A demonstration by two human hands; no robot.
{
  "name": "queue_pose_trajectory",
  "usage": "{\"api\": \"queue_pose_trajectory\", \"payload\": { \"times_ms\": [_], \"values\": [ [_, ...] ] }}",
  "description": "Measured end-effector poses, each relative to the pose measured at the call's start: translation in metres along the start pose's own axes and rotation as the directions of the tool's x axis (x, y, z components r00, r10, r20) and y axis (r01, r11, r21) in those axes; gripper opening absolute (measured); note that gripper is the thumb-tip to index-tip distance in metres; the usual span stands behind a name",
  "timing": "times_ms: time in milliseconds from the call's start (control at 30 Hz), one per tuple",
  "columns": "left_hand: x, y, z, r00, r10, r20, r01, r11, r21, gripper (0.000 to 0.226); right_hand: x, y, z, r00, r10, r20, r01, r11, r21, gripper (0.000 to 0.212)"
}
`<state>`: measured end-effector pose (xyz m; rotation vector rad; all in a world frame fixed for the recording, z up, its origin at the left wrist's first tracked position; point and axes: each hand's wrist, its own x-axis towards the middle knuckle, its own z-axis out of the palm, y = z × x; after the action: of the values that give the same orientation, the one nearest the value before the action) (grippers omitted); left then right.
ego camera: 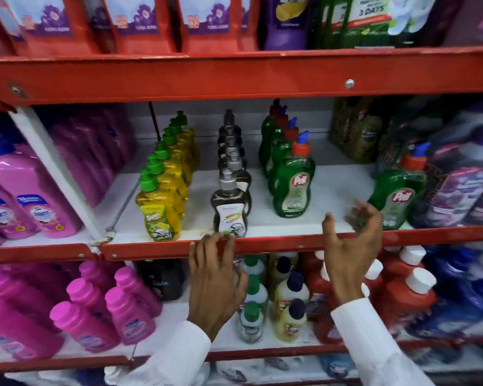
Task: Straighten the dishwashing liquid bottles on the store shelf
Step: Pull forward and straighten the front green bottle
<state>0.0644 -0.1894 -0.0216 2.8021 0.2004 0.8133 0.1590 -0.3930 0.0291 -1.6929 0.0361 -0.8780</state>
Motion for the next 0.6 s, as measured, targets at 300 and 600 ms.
{"api": "queue_pose_trajectory", "payload": {
  "times_ms": [300, 600],
  "values": [
    [-0.001, 0.013, 0.017, 0.999, -0.025, -0.048, 0.025, 1.0, 0.012, 0.067, 0.067, 0.047, -0.012, 0.987, 0.094, -0.134, -0.127, 0.956, -0.265, 0.09],
    [-0.003, 0.012, 0.024, 0.997, -0.026, -0.073, 0.028, 0.999, 0.021, 0.069, 0.046, 0.019, 0.012, 0.993, 0.073, 0.09, -0.052, 0.975, -0.216, 0.086]
  ]
}}
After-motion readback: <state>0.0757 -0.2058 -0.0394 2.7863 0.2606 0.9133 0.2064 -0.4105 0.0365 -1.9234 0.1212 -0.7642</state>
